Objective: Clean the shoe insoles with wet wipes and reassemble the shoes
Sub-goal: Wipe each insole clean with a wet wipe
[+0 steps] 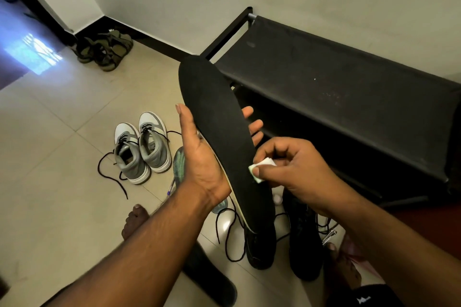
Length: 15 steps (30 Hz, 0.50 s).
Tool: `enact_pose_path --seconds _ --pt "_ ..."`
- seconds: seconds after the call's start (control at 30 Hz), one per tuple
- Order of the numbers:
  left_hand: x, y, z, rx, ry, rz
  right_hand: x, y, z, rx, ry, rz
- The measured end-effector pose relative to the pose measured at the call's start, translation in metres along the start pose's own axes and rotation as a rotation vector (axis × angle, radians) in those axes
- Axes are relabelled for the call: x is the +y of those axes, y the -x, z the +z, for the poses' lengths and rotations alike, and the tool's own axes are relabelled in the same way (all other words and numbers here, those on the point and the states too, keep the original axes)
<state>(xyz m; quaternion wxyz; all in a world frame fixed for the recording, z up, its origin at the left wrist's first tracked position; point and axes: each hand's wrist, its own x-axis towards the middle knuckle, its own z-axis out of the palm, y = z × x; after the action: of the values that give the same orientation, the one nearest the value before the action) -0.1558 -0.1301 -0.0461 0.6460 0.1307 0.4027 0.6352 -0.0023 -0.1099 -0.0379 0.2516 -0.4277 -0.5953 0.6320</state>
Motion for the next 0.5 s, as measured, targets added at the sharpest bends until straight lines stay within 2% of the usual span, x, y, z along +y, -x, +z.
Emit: enact_pose_path --seconds 0.2,0.37,0.5 --pt "0.033 -0.007 -0.011 0.004 0.117 0.015 0.001 0.0 -0.009 -0.152 0.181 0.048" --pt "0.022 -0.003 -0.007 0.077 0.135 -0.047 0.001 0.004 -0.001 -0.078 0.334 -0.167" --pt "0.021 -0.005 -0.007 0.106 0.174 -0.039 0.004 0.006 0.002 -0.021 0.639 -0.445"
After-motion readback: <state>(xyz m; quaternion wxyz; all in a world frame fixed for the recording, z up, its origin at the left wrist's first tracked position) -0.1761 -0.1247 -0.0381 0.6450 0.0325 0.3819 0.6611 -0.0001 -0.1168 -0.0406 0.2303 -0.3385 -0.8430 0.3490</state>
